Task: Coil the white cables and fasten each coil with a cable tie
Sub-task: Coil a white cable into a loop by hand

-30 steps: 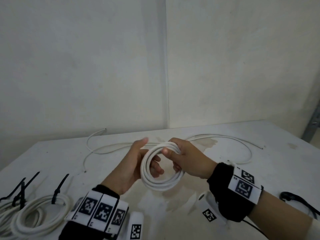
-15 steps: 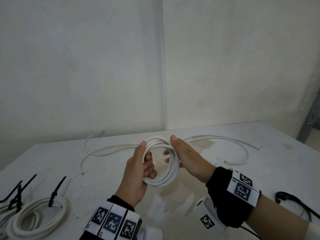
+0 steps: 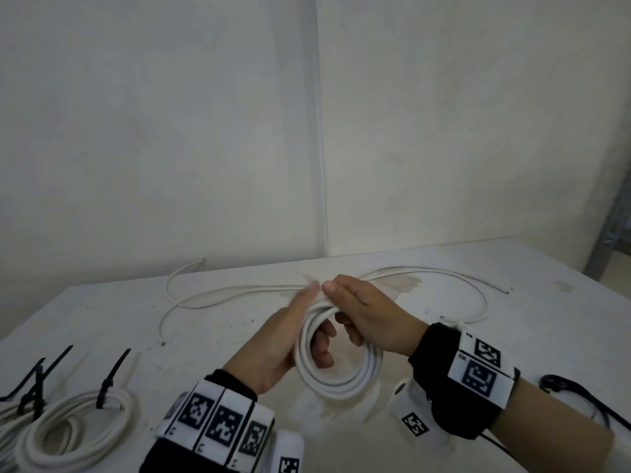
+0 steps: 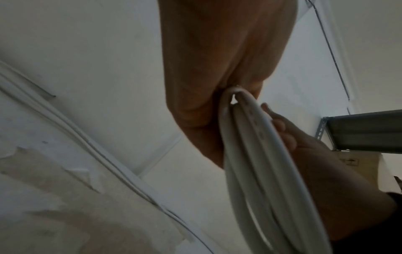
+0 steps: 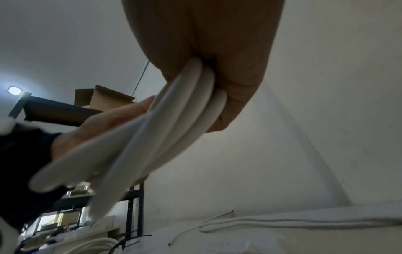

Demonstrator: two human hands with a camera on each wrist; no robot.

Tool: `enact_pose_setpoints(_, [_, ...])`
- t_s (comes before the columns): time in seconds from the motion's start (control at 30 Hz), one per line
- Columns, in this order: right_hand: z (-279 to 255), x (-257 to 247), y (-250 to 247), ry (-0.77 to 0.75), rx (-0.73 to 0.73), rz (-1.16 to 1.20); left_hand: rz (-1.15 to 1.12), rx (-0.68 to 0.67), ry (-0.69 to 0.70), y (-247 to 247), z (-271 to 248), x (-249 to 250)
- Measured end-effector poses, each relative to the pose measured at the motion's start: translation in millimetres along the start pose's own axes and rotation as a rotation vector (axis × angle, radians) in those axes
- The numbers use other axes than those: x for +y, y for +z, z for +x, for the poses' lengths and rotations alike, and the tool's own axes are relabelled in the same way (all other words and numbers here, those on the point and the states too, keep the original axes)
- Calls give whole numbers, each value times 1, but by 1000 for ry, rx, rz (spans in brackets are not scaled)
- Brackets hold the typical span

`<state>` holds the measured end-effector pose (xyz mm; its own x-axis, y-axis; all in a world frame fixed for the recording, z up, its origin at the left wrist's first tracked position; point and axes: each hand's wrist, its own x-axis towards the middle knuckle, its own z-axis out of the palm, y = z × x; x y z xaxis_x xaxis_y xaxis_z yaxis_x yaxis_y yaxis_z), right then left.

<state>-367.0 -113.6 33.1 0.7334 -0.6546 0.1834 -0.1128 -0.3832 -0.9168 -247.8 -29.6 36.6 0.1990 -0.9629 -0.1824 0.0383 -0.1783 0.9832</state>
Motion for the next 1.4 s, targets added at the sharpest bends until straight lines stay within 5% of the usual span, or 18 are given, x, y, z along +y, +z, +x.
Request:
enact_pose_setpoints(0.43, [-25, -2, -20, 54, 30, 111, -95, 172, 111, 30, 3, -6])
enact_pose_setpoints(0.7, [-37, 8, -36, 35, 141, 183, 69, 171, 303, 43, 8, -9])
enact_pose_setpoints(0.9, [-46, 15, -50, 55, 187, 201, 318, 40, 390, 48, 10, -11])
enact_pose_setpoints(1.4, [-86, 22, -84, 110, 337, 97, 115, 55, 422, 99, 29, -17])
